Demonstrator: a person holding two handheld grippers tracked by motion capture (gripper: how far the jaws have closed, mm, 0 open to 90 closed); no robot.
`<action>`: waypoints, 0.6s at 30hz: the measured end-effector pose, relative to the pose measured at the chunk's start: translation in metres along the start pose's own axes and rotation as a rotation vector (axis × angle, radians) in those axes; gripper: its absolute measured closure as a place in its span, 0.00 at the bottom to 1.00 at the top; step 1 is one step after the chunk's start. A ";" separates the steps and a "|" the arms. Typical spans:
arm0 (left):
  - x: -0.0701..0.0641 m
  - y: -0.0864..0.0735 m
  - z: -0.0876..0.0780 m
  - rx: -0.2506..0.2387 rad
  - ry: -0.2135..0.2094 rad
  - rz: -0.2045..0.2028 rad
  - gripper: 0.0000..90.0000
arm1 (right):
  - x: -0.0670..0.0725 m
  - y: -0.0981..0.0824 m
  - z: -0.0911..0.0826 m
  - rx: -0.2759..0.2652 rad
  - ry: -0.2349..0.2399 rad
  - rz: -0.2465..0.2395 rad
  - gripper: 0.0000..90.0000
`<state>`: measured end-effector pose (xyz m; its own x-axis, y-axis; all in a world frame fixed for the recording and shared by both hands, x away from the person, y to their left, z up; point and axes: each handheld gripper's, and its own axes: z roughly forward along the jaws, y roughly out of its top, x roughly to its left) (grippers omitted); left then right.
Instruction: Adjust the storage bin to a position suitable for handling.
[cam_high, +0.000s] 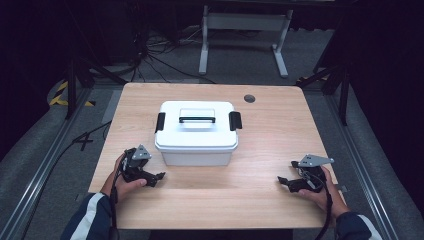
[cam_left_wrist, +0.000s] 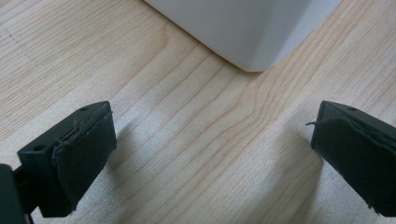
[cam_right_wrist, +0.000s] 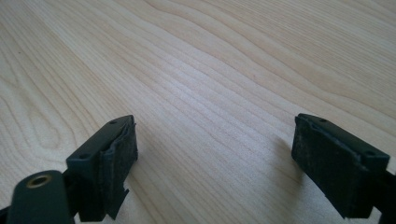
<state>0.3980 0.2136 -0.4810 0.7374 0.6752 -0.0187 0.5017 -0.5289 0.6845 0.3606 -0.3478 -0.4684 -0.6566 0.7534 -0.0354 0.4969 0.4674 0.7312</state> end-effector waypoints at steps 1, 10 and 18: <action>0.000 0.000 0.000 0.000 0.000 0.000 0.01 | 0.000 0.000 0.000 0.000 0.002 -0.003 0.16; 0.000 0.000 0.000 -0.001 0.000 0.001 0.01 | -0.002 0.001 -0.003 0.025 0.020 -0.016 0.16; 0.000 0.000 0.000 -0.001 0.000 0.001 0.01 | -0.005 0.004 -0.009 0.060 0.086 -0.036 0.32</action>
<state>0.3980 0.2136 -0.4810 0.7378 0.6748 -0.0183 0.5009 -0.5291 0.6850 0.3609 -0.3540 -0.4593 -0.7195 0.6945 -0.0008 0.5036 0.5224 0.6881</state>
